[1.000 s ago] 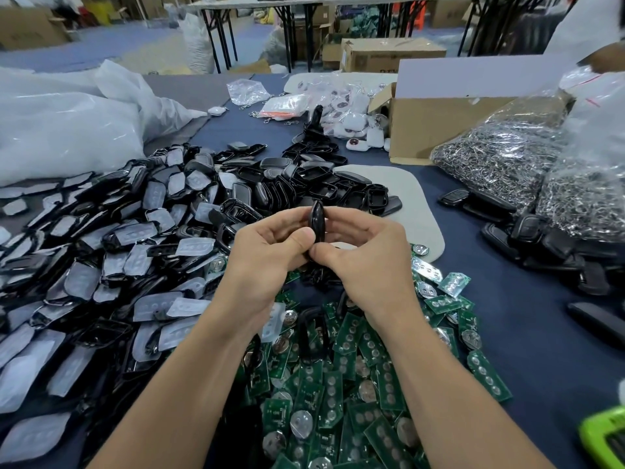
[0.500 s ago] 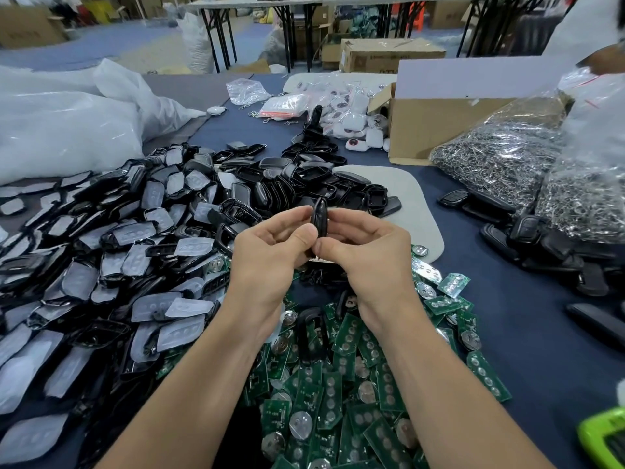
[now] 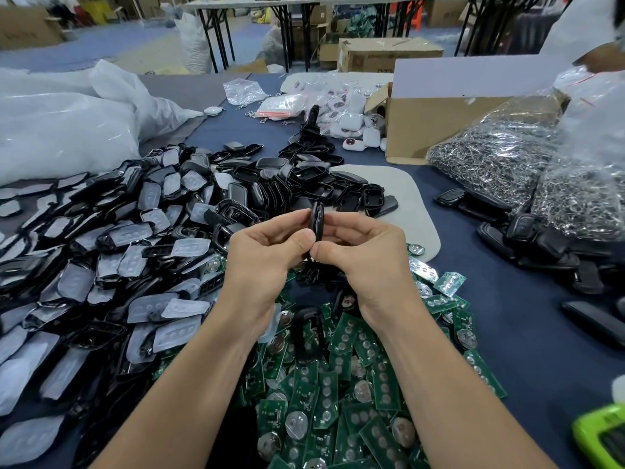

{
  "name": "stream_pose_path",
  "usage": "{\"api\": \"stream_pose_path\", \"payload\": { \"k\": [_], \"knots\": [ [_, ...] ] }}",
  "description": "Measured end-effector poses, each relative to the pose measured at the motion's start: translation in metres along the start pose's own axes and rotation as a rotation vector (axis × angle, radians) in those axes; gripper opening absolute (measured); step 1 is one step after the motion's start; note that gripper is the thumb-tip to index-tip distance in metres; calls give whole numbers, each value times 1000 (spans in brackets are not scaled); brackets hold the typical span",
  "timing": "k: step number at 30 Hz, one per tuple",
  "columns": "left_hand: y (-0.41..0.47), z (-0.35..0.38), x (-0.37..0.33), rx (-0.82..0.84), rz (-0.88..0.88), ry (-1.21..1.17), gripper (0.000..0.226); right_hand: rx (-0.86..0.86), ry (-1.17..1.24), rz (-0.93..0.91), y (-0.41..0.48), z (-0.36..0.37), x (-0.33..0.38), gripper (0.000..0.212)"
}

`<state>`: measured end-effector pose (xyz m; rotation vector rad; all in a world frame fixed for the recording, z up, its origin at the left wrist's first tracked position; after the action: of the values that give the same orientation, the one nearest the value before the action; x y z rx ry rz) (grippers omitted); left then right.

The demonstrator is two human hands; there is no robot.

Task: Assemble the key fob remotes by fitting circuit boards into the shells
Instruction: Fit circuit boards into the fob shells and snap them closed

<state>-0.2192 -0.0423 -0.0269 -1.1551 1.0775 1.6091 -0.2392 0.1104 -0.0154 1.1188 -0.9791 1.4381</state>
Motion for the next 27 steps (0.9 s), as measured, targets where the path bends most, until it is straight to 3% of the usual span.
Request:
{"api": "stream_pose_path", "payload": {
  "k": [8, 18, 27],
  "knots": [
    [2, 0, 2, 85, -41, -4, 32, 23, -95, -27, -1, 3, 2, 48],
    [3, 2, -3, 104, -17, -93, 44, 68, 57, 37, 0, 3, 1, 45],
    [1, 7, -10, 139, 90, 7, 35, 56, -5, 7, 0, 2, 1, 49]
  ]
}}
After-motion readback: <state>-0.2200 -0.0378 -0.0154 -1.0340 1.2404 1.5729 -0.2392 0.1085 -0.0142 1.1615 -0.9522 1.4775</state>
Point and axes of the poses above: each hand's wrist, its own y-axis towards the middle knuckle, its own z-axis out of the palm, x = y × z, the point moved 9 cm from there along y, towards the middle knuckle, and after that the axes turned 8 degrees about z, right-handed, at the moved point
